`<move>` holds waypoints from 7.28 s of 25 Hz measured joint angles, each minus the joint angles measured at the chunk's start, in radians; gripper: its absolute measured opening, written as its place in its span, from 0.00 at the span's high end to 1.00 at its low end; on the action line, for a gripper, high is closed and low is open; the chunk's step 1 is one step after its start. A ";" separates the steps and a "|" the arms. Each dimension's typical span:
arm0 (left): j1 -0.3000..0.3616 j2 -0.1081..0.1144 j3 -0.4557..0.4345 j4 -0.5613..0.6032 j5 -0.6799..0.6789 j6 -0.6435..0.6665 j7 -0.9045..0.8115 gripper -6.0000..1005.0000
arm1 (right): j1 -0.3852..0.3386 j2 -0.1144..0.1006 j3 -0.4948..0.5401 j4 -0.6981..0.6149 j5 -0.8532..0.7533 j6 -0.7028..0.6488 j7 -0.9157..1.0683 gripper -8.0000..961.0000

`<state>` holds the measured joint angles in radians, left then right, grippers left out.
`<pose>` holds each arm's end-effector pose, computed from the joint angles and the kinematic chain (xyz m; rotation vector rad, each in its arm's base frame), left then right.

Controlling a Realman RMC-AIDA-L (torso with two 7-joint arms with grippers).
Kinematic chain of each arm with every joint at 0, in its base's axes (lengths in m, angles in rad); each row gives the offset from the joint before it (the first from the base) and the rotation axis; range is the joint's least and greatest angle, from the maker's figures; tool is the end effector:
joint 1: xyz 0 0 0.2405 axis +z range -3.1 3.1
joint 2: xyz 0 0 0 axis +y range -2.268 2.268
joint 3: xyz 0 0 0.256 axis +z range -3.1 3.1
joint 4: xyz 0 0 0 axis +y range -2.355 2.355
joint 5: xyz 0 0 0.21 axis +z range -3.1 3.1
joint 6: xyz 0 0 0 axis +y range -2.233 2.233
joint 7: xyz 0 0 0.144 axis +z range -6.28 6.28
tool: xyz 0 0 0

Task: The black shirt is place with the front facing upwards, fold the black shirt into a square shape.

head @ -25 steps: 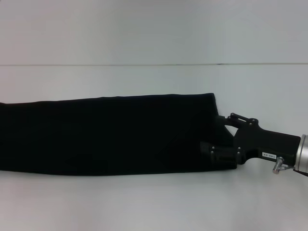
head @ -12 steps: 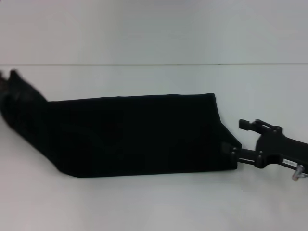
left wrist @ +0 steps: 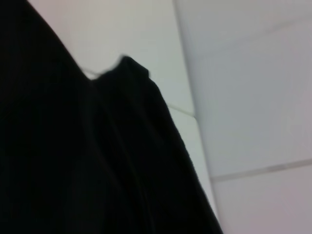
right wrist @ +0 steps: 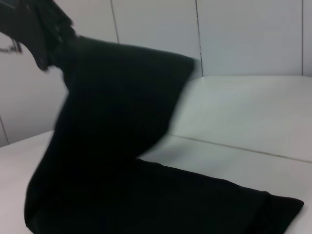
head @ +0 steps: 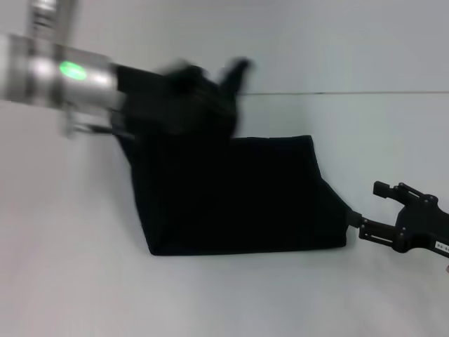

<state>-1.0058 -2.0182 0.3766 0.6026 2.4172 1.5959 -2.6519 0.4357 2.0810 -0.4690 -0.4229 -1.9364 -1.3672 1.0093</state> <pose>-0.1494 0.4207 0.0217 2.3136 1.9618 0.6008 0.3261 0.3074 -0.0125 -2.3818 0.6380 0.6792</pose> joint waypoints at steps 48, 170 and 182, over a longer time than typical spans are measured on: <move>0.010 -0.156 0.050 -0.442 -0.265 -0.497 0.487 0.96 | 0.268 0.007 0.020 0.160 0.259 0.645 0.012 0.03; 0.528 -0.028 0.243 -0.084 -0.418 0.055 1.366 0.08 | 0.452 -0.099 -0.387 -0.012 -0.311 0.318 1.522 0.57; 0.529 -0.028 0.243 -0.083 -0.418 0.057 1.369 0.08 | 0.450 -0.091 -0.398 -0.012 -0.311 0.333 1.510 0.89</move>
<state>-0.4770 -2.0464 0.6196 0.5201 1.9987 1.6527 -1.2830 0.8854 1.9895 -0.8667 -0.4351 -2.2473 -1.0338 2.5189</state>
